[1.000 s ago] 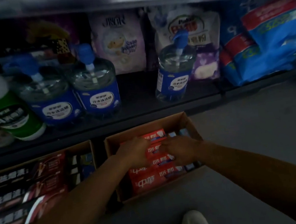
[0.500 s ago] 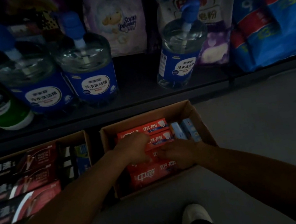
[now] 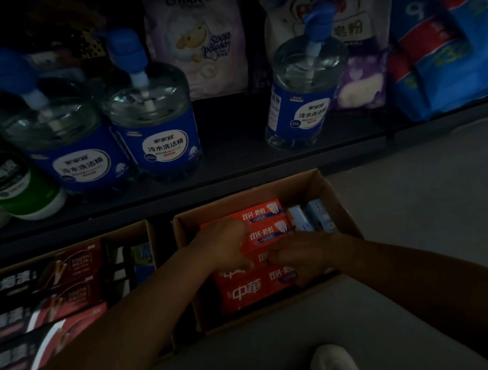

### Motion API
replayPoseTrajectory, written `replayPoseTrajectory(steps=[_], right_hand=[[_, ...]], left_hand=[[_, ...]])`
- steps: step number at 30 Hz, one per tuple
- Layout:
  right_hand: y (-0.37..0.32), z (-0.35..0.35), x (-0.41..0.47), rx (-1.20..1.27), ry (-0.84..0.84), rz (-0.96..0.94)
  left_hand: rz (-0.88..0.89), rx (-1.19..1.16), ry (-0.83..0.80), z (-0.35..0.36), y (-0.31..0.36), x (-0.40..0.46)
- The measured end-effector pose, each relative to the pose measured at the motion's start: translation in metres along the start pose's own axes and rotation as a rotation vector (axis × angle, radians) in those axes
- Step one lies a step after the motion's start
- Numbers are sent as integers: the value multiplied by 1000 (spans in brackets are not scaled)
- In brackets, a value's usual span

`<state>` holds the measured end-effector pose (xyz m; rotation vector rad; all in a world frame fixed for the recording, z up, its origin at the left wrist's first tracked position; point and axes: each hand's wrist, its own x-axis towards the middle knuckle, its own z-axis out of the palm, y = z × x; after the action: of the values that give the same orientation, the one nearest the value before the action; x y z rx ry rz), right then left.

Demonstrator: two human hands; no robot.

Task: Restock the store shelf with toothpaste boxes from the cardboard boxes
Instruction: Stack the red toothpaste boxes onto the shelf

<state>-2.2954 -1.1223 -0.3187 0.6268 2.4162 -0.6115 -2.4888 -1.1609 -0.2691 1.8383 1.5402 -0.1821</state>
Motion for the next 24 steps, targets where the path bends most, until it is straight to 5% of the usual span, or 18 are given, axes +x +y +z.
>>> replayPoseTrajectory(steps=[8, 24], right_hand=[[4, -32, -11, 37, -38, 5], [-43, -217, -163, -420, 490, 117]], left_hand=[[6, 0, 2, -16, -8, -4], [98, 117, 296, -203, 78, -124]])
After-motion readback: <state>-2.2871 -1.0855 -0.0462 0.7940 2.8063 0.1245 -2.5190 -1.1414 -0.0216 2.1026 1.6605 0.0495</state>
